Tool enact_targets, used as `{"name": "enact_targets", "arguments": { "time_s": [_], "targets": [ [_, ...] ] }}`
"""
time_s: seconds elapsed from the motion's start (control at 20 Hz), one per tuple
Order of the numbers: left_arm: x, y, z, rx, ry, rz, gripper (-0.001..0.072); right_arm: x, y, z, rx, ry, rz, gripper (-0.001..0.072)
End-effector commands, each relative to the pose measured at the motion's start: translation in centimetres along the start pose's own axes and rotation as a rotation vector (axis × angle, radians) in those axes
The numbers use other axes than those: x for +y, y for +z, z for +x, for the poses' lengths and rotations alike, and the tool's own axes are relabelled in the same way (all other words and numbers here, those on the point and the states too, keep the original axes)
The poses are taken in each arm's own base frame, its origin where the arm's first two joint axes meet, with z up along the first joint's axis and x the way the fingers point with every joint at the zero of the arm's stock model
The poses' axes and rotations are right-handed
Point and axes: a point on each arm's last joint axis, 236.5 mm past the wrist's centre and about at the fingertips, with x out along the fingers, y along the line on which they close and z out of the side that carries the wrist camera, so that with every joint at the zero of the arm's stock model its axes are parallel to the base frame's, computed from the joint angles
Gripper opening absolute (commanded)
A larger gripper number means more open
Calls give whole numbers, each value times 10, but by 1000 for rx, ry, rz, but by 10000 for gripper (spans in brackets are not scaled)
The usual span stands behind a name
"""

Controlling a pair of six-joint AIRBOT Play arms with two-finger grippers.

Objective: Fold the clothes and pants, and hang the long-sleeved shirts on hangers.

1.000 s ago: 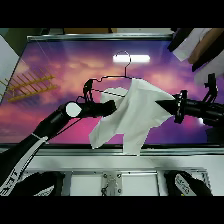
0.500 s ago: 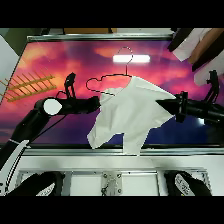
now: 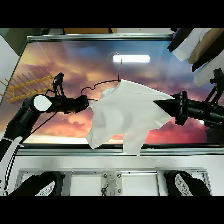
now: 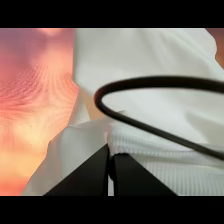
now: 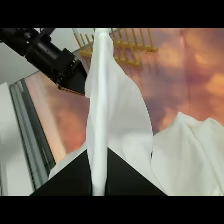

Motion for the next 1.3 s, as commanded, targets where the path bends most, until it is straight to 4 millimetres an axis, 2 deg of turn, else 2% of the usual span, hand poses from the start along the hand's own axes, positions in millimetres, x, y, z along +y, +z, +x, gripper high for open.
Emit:
{"name": "enact_targets", "arguments": {
  "time_s": [0.0, 0.15, 0.35, 0.65, 0.75, 1.0, 1.25],
  "targets": [
    [12, 2, 6, 9, 24, -10, 14, 15, 14, 9, -49, 48, 16, 10],
    [21, 14, -1, -22, 30, -38, 13, 14, 17, 12, -64, 42, 40, 10],
    [18, 24, -15, -75, 19, -19, 13, 17, 25, 14, -95, 54, 56, 10],
    [19, 22, -19, -70, 24, -11, 13, 14, 37, 15, -143, 39, 72, 10],
    [25, 24, -21, -71, 31, -26, 14, 11, 39, 15, -155, 26, 74, 10],
    [55, 29, -32, -60, 74, -75, 14, 12, 45, 14, -178, 31, 79, 10],
    [66, 36, -37, -76, 86, -97, 14, 15, 61, 10, -248, 51, 94, 10]
  ]
}}
